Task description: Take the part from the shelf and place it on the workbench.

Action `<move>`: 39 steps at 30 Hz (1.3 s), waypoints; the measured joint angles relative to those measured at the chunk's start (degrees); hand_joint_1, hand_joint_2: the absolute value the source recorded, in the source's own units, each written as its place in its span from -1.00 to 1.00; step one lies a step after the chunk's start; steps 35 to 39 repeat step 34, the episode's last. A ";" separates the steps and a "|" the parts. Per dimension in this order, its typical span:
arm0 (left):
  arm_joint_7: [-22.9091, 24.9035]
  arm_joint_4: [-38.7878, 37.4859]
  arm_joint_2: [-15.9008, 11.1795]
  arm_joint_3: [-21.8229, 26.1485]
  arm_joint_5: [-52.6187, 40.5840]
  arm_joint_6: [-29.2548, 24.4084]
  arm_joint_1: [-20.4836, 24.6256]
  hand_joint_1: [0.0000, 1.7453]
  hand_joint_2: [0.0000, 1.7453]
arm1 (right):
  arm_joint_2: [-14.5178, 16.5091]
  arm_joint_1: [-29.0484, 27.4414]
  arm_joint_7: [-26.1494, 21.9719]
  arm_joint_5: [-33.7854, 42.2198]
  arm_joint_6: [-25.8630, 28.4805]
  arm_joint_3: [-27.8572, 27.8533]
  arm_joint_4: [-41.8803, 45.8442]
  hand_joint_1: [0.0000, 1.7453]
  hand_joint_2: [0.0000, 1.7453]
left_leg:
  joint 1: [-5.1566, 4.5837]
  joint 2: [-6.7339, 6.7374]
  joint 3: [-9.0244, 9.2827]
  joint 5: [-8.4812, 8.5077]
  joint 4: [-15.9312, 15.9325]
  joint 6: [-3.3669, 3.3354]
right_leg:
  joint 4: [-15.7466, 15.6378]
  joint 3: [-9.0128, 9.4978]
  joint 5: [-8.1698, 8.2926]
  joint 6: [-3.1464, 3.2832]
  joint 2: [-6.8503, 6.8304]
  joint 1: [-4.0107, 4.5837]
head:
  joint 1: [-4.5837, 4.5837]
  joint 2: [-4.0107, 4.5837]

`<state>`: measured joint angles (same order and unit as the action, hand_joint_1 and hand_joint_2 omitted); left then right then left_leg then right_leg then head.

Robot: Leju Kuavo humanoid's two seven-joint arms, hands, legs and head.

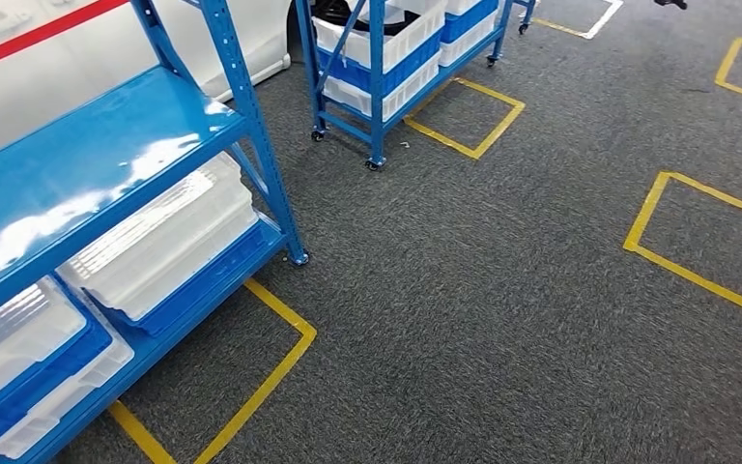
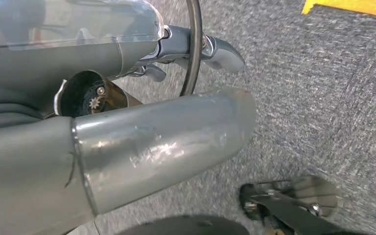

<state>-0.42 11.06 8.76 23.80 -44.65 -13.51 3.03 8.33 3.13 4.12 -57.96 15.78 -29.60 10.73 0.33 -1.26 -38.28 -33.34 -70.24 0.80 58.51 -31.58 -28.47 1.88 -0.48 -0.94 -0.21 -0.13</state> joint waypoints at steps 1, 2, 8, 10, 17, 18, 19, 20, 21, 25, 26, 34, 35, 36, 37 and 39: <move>0.01 0.00 0.00 0.00 0.00 0.00 0.00 -1.00 -1.00 | 0.00 -0.06 0.02 -0.01 0.00 -0.01 0.00 -1.00 1.00 | 0.10 0.44 -1.31 -0.86 -2.75 0.18 | 0.04 0.00 -0.08 0.06 -0.83 0.10 | 0.00 0.00; 0.01 0.00 0.00 0.00 0.00 0.01 -0.08 -1.00 -1.00 | 0.00 -0.08 0.04 -0.01 0.00 -0.01 0.00 -1.00 1.00 | 0.19 0.71 -1.62 -0.59 -3.49 0.29 | 0.08 0.04 -0.18 0.08 -1.59 0.16 | -0.01 0.00; 0.05 0.00 -0.02 0.00 0.01 -0.02 -0.09 -1.00 -1.00 | 0.01 0.08 0.08 -0.01 -0.02 -0.02 0.00 -1.00 1.00 | -0.42 4.48 6.67 6.11 12.55 -0.83 | 0.08 1.04 -0.93 -1.00 -4.84 0.49 | -0.03 0.00; 0.03 0.00 -0.04 0.00 0.03 -0.11 -0.18 -1.00 -1.00 | 0.02 0.29 0.26 -0.05 -0.08 -0.02 0.00 -1.00 1.00 | -0.45 3.36 6.79 6.36 12.88 -1.48 | -0.18 1.39 -1.02 -1.66 -5.60 0.52 | -0.04 0.00; -0.10 0.00 0.02 0.02 0.07 -0.51 -0.13 -1.00 -1.00 | 0.01 0.12 0.68 -0.27 -0.34 -0.04 0.00 -1.00 1.00 | 0.05 -0.58 7.27 7.26 13.90 -2.77 | 15.72 -6.07 -8.37 -2.64 0.23 0.11 | -0.16 0.00; -0.09 0.00 0.02 0.02 0.07 -0.56 -0.16 -1.00 -1.00 | 0.01 0.06 0.62 -0.31 -0.33 -0.04 0.00 -1.00 1.00 | 0.05 -1.35 7.29 7.18 13.75 -2.72 | 14.94 -6.01 -6.99 -2.65 0.35 0.08 | -0.16 0.00; -0.09 0.00 0.03 0.02 0.07 -0.61 -0.18 -1.00 -1.00 | 0.01 0.03 0.58 -0.36 -0.32 -0.04 0.00 -1.00 1.00 | 0.08 -2.13 7.32 7.06 13.55 -2.61 | 12.09 -4.97 -4.74 -2.60 0.65 0.01 | -0.16 0.00; -0.10 0.00 0.05 0.02 0.07 -0.65 -0.18 -1.00 -1.00 | 0.01 -0.01 0.55 -0.41 -0.31 -0.04 0.00 -1.00 1.00 | 0.12 -2.86 7.29 6.89 13.30 -2.44 | 8.10 -3.43 -2.45 -2.48 1.50 -0.11 | -0.16 0.00; -0.11 0.00 0.09 0.02 0.07 -0.69 -0.13 -1.00 -1.00 | 0.00 -0.06 0.52 -0.44 -0.30 -0.04 -0.01 -1.00 1.00 | 0.07 -3.52 7.17 6.69 12.94 -2.18 | 4.50 -1.99 -0.84 -2.40 2.64 -0.19 | -0.16 0.00; -0.02 0.00 0.15 0.04 0.07 -0.73 -0.17 -1.00 -1.00 | 0.01 0.14 0.40 -0.47 -0.23 -0.06 -0.01 -1.00 1.00 | 0.02 -5.55 6.52 6.51 12.56 -0.99 | 0.87 -0.47 0.01 -1.73 3.50 -0.13 | -0.15 0.00; 0.03 0.00 0.14 0.04 0.07 -0.73 -0.28 -1.00 -1.00 | 0.02 0.24 0.40 -0.48 -0.21 -0.07 -0.01 -1.00 1.00 | 0.06 -5.42 6.42 6.33 12.38 -0.70 | 0.65 -0.30 0.09 -1.36 2.89 -0.16 | -0.15 0.00; -0.06 0.00 0.20 0.04 0.13 -0.74 -0.39 -1.00 -1.00 | 0.02 -0.07 0.59 -0.51 -0.31 -0.22 -0.02 -1.00 1.00 | 0.43 0.98 -1.53 -0.16 -3.72 0.80 | 0.12 0.30 -0.16 0.04 -2.71 0.02 | 0.20 0.00; -0.06 0.00 0.20 0.04 0.13 -0.74 -0.39 -1.00 -1.00 | 0.02 -0.07 0.59 -0.51 -0.31 -0.22 -0.02 -1.00 1.00 | 0.43 0.98 -1.53 -0.16 -3.72 0.80 | 0.12 0.30 -0.16 0.04 -2.71 0.02 | 0.20 0.00; -0.06 0.00 0.20 0.04 0.13 -0.74 -0.39 -1.00 -1.00 | 0.02 -0.07 0.59 -0.51 -0.31 -0.22 -0.02 -1.00 1.00 | 0.43 0.98 -1.53 -0.16 -3.72 0.80 | 0.12 0.30 -0.16 0.04 -2.71 0.02 | 0.20 0.00; -0.06 0.00 0.20 0.04 0.13 -0.74 -0.39 -1.00 -1.00 | 0.02 -0.07 0.59 -0.51 -0.31 -0.22 -0.02 -1.00 1.00 | 0.43 0.98 -1.53 -0.16 -3.72 0.80 | 0.12 0.30 -0.16 0.04 -2.71 0.02 | 0.20 0.00; -0.06 0.00 0.20 0.04 0.13 -0.74 -0.39 -1.00 -1.00 | 0.02 -0.07 0.59 -0.51 -0.31 -0.22 -0.02 -1.00 1.00 | 0.43 0.98 -1.53 -0.16 -3.72 0.80 | 0.12 0.30 -0.16 0.04 -2.71 0.02 | 0.20 0.00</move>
